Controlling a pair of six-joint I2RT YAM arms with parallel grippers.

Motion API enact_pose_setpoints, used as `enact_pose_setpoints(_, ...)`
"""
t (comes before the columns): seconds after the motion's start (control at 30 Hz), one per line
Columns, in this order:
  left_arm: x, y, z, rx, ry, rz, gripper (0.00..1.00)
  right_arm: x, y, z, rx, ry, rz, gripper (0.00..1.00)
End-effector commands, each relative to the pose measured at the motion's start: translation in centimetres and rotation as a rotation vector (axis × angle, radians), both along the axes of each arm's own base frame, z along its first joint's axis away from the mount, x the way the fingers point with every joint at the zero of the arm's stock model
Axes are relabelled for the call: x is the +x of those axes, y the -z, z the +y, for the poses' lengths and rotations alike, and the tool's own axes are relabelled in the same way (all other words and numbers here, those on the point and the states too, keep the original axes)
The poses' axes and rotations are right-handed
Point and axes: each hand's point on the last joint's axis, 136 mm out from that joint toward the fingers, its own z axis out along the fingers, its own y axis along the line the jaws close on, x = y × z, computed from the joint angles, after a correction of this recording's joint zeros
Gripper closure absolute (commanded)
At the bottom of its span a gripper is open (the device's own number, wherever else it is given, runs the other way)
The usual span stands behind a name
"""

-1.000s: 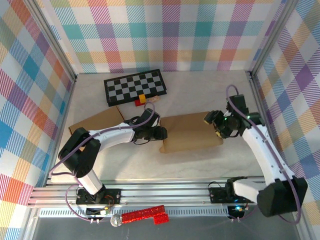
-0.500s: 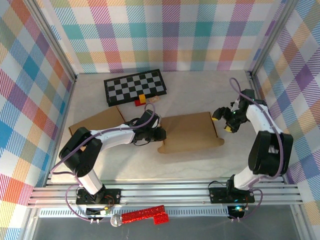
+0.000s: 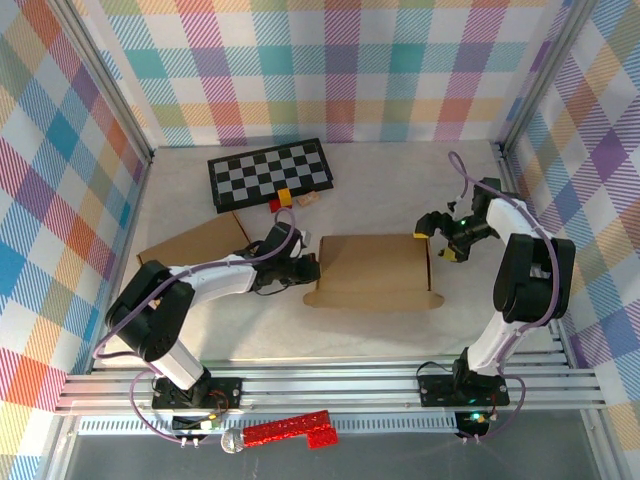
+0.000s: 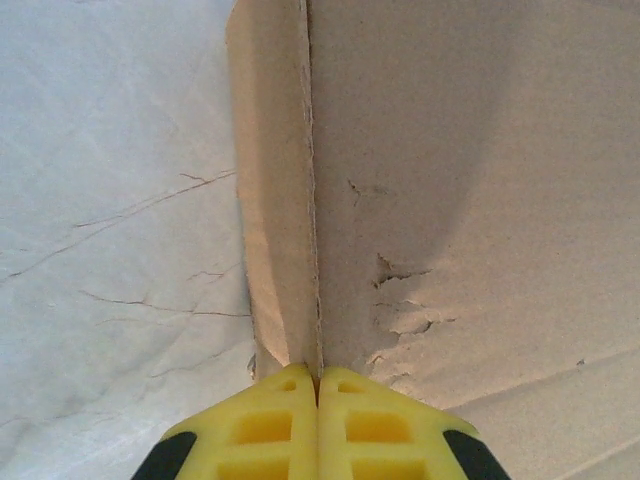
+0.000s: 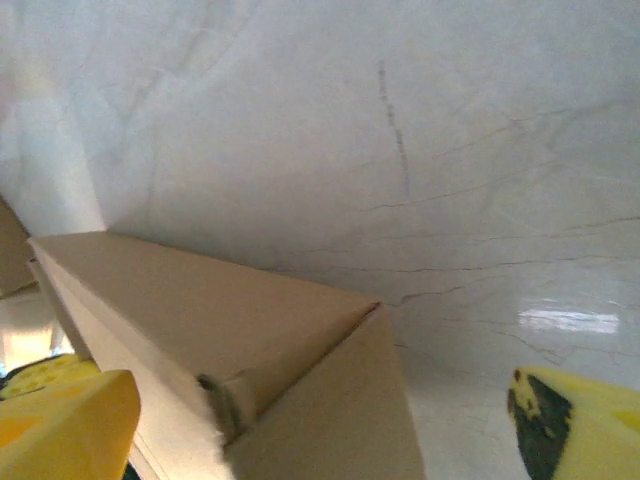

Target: Fold the paper box

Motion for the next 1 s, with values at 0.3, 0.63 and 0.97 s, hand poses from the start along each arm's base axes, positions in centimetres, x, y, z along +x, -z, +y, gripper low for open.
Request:
enact_pose_setpoints(0.3,-0.1,2.2,2.7,-0.028,-0.028,0.121,1.00,-3.3,-3.9,4.1,0.151,-0.049,-0.144,0.01)
enact_pose_setpoints(0.63,-0.3,2.8,3.1,-0.015,-0.037,0.145,1.00,-6.2,-2.6,3.3,-0.002,-0.054,-0.099,0.05)
enact_pose_setpoints(0.97,-0.6,3.3,4.1,-0.020,-0.060,0.163,1.00,-6.5,-1.4,2.9,-0.023,-0.051,-0.074,0.01)
